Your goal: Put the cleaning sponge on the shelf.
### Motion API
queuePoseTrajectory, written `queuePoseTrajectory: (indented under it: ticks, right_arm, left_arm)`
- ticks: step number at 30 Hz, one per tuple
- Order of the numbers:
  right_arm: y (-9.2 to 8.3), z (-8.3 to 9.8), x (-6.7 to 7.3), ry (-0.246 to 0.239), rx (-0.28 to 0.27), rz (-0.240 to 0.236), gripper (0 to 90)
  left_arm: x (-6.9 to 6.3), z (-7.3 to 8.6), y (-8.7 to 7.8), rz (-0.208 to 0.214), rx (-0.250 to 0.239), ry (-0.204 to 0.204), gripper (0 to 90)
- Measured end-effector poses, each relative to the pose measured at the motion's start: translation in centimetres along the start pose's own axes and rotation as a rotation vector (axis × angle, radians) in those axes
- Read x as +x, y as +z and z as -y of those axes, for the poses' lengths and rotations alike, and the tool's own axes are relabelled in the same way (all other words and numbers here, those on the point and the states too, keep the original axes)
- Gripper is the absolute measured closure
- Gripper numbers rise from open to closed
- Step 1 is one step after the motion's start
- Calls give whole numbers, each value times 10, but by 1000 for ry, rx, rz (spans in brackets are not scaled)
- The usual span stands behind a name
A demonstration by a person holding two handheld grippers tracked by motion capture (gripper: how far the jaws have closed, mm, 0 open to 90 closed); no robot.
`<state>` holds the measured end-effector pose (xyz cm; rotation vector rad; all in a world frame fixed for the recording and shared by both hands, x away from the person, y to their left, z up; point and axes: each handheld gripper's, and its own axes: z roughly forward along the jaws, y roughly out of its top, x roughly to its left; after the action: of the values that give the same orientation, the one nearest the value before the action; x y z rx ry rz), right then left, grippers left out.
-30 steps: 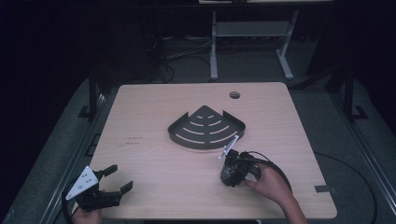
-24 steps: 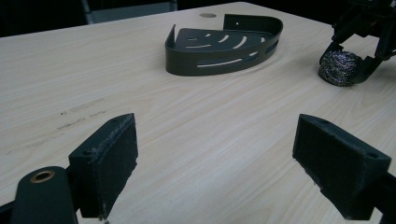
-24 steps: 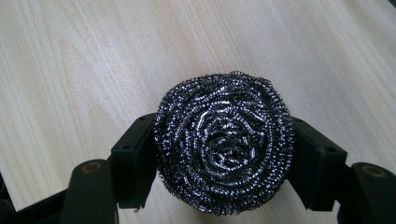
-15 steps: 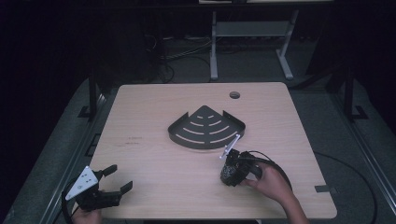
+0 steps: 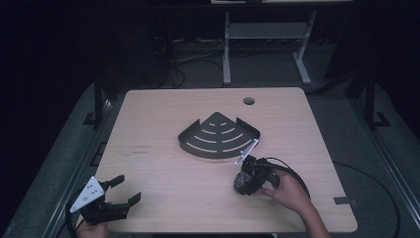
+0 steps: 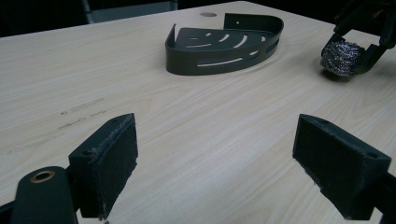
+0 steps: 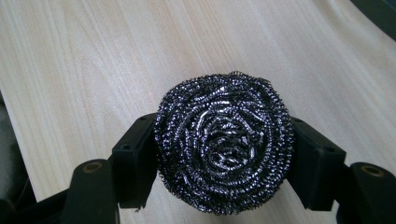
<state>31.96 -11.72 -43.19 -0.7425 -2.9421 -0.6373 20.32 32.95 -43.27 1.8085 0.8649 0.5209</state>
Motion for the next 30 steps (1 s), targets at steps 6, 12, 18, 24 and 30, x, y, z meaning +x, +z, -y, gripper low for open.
queuePoseTrajectory:
  ticks: [6,12,18,24,30]
  right_arm:
    - [-5,-6,-2,-2,-4,-8,326]
    - [-7,-11,-5,0,-13,-20,326]
    - [-10,-17,-6,-6,-11,-21,326]
    - [-11,-21,-7,-11,-14,-24,327]
    - [-14,-28,-8,-21,4,-16,327]
  left_arm:
    - [0,-1,1,5,0,2,133]
    - [0,-1,1,7,0,4,133]
    - [-1,-1,1,6,-1,6,133]
    - [0,-1,1,4,-2,5,133]
    - [1,-1,1,-2,-3,-1,133]
